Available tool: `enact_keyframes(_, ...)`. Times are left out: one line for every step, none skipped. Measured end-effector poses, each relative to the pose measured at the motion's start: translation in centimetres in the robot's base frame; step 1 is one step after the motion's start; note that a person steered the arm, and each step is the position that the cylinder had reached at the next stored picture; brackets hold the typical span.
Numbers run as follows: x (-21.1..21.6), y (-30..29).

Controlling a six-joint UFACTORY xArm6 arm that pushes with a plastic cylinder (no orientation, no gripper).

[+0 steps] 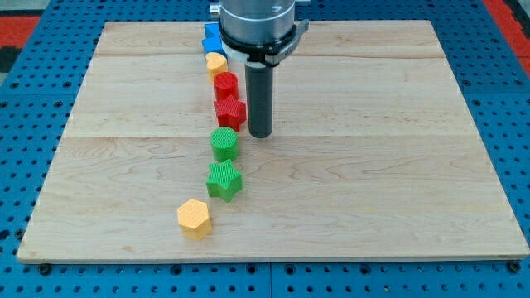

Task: Move your arm towards the green star

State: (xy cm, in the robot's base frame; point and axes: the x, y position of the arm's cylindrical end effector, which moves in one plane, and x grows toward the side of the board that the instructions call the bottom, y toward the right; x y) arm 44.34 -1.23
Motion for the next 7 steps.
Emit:
enact_keyframes(0.8,-1.8)
enact_keyframes(1.4,-2.2)
enact_keyframes(1.9,3.3)
enact_keyframes(4.6,1.8)
enact_keyframes(6.0,1.5)
enact_keyframes(7.9,-0.1)
enact_keyframes(8.3,-0.7)
